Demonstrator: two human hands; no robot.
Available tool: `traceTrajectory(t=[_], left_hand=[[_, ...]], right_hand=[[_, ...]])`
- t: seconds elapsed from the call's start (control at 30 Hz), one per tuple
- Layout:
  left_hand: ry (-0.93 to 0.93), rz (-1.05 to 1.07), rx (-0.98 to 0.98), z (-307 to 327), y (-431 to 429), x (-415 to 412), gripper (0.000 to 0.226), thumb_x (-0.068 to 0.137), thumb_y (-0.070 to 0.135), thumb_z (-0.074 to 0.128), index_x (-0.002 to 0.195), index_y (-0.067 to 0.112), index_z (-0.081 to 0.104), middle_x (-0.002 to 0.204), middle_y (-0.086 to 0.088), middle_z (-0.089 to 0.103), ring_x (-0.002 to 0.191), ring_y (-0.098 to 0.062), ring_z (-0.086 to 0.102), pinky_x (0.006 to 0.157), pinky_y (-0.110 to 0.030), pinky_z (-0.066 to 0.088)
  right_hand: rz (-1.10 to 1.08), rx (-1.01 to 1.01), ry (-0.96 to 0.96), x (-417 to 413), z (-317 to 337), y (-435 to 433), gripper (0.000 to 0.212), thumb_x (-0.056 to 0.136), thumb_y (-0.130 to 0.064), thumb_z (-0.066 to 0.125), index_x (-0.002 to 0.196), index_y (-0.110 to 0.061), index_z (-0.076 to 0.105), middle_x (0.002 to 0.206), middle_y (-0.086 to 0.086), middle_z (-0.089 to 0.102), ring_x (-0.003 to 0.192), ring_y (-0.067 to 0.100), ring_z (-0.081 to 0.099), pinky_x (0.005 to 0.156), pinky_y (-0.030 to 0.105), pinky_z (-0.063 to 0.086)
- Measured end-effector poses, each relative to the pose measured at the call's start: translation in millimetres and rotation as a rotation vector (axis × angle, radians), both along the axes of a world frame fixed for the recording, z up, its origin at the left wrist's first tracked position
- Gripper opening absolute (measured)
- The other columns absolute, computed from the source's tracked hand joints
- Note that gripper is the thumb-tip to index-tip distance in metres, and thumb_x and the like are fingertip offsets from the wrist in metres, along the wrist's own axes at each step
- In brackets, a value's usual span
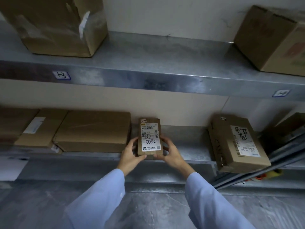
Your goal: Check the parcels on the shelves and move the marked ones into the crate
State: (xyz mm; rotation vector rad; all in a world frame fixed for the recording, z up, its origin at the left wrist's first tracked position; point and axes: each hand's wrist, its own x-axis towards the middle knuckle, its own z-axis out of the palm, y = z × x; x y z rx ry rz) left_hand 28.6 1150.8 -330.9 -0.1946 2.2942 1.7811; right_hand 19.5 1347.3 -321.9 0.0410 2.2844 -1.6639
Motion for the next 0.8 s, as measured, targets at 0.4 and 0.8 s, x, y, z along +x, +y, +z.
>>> traceTrajectory(t=[0.4,0.8], left_hand=[[0.364,-0.096,-0.544,33.5,7.4,12.6,0.063,0.087,0.024,0.069,0.144,0.021,0.041,0.147,0.005,0.043,0.136,-0.015,0.037,0.112,-0.029,0.032],[0.431,0.006,-1.163,58.5,-99.0,20.4,0.081,0.083,0.068,0.031,0.149,0.020,0.039,0.157,0.000,0.034,0.143,-0.023,0.033,0.109,-0.041,0.032]], right_hand=[[0.028,0.340,0.198,-14.9,21.8,6.4,0.060,0.083,-0.036,0.077,0.136,-0.020,0.052,0.137,0.003,0.054,0.127,0.019,0.049,0.101,0.028,0.038],[0.244,0.722,0.435,-21.0,46.0,-60.9,0.102,0.072,-0.077,0.042,0.157,-0.025,0.017,0.163,0.000,0.021,0.149,0.023,0.017,0.121,0.037,0.019]])
